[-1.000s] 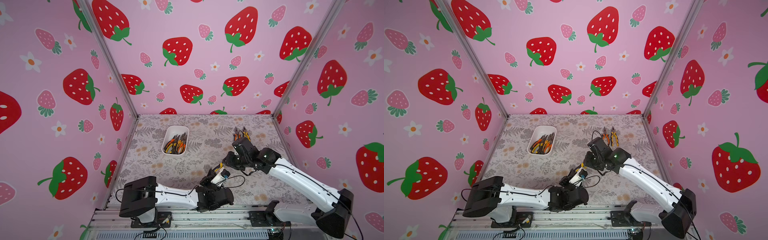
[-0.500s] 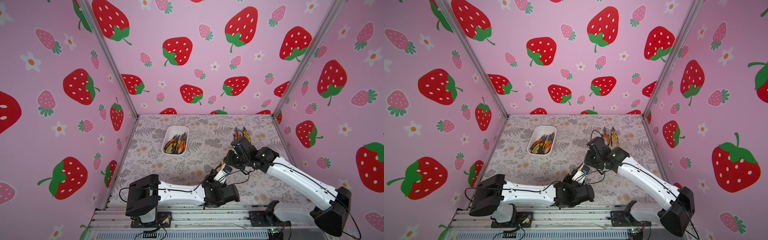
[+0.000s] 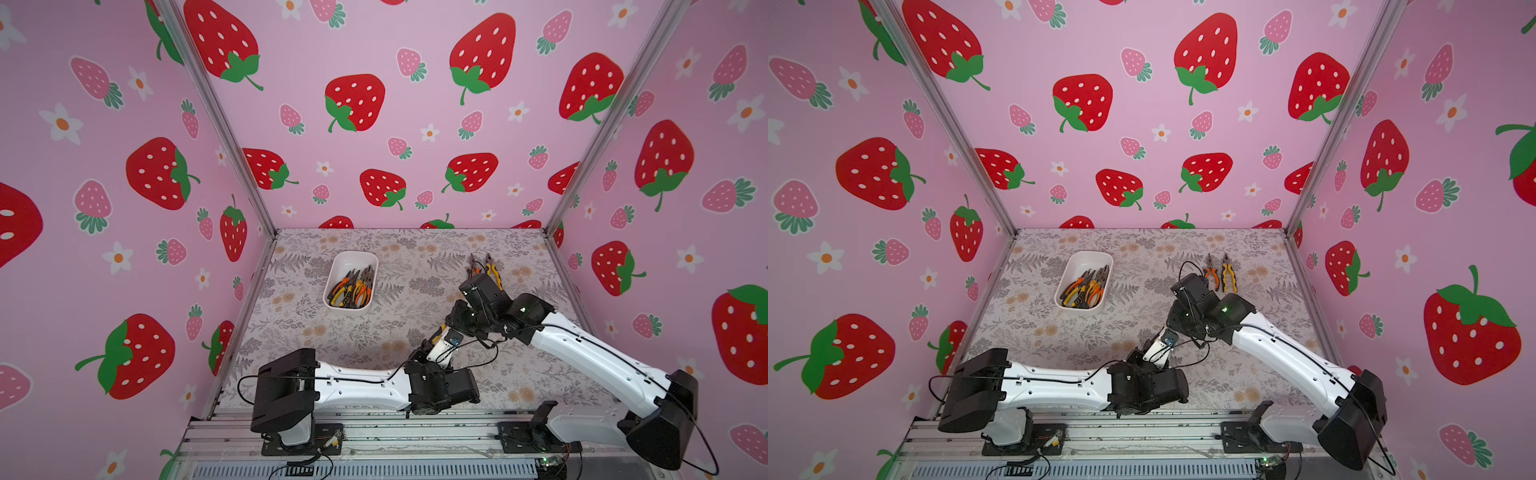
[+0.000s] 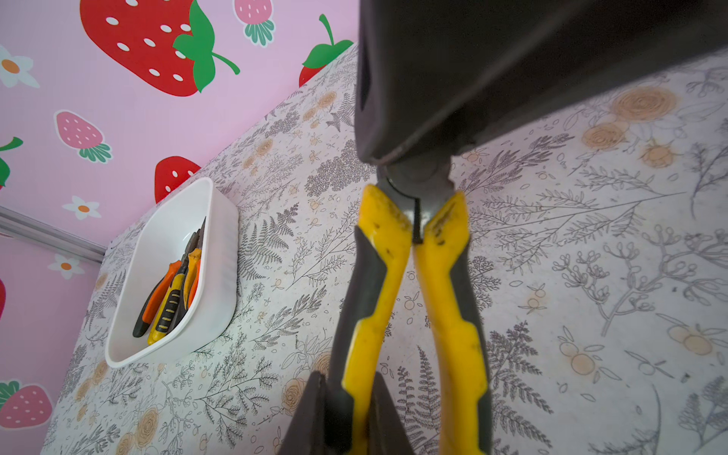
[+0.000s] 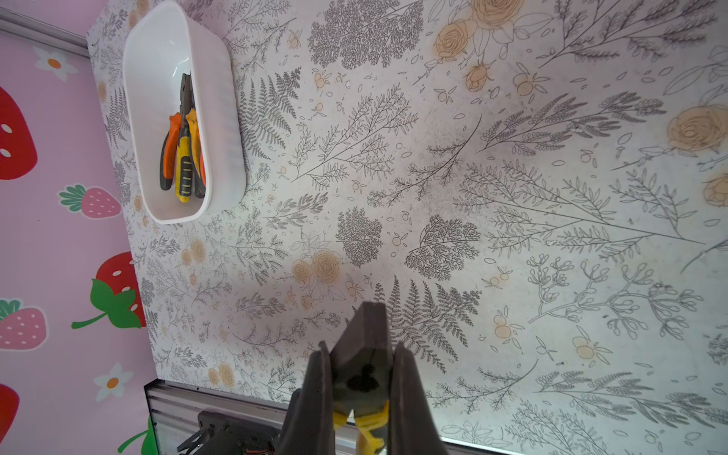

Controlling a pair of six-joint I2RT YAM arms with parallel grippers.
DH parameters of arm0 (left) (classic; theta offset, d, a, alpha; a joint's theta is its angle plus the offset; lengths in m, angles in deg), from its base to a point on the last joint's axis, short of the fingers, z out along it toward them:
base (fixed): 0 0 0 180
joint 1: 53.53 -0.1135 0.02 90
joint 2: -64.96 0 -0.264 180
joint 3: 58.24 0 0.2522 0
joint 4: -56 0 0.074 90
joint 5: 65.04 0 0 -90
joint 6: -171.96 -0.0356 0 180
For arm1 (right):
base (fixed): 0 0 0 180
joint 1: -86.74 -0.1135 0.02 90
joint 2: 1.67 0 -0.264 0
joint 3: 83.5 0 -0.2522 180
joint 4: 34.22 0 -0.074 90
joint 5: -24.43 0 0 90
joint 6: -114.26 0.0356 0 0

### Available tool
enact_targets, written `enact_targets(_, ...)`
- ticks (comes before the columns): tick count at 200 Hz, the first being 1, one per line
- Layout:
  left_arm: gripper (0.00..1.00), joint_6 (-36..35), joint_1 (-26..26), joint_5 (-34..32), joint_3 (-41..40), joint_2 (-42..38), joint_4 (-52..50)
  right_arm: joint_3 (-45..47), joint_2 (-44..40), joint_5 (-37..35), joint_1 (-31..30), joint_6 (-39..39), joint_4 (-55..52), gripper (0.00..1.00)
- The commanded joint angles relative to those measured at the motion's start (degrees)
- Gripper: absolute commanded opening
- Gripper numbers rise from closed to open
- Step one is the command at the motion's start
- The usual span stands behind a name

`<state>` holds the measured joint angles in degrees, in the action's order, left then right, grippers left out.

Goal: Take the pliers out of the storage box
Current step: Place the pliers at the center of the board.

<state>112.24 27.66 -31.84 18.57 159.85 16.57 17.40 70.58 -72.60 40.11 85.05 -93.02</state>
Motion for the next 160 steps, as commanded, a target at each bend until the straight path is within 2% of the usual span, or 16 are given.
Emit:
enact_targets(1, 0.0, -1.2, 1.0, -3.4, 2.6, -4.5, 6.8, -0.9, 0.3, -3.0, -0.9, -4.1, -1.8, 0.0)
enact_targets(10, 0.04, -0.9, 1.1, -3.1, 2.0, -4.9, 7.3, -1.9, 0.1, -4.8, -0.9, -5.2, -2.8, 0.0)
enact_targets(20, 0.16, -0.8, 1.1, -2.6, 1.1, -5.4, 7.9, -3.2, 0.0, -6.8, -0.9, -6.4, -4.0, 0.0)
enact_targets(45, 0.2, 0.0, 1.1, -2.1, -0.7, -6.5, 8.7, -5.4, -0.4, -10.4, -0.9, -8.9, -5.8, 0.0)
enact_targets(69, 0.48, 0.9, 1.1, -1.9, -1.5, -6.7, 8.5, -5.7, -1.0, -11.4, -0.5, -9.8, -5.7, 0.0)
enact_targets(76, 0.53, 1.3, 1.1, -1.9, -1.7, -6.7, 8.1, -5.8, -1.1, -11.4, -0.3, -9.9, -5.5, 0.0)
enact_targets(99, 0.58, 2.5, 1.0, -1.9, -2.0, -6.7, 7.2, -5.5, -1.6, -11.4, -0.2, -10.1, -5.0, 0.0)
enact_targets(137, 0.59, 4.9, 1.0, -3.0, -3.3, -8.5, 4.7, -5.6, -1.0, -11.3, 0.9, -11.9, -5.1, 0.0)
enact_targets(160, 0.59, 8.0, 1.0, -4.7, -4.6, -11.1, 0.9, -5.5, 0.4, -11.1, 3.5, -14.6, -5.0, 0.0)
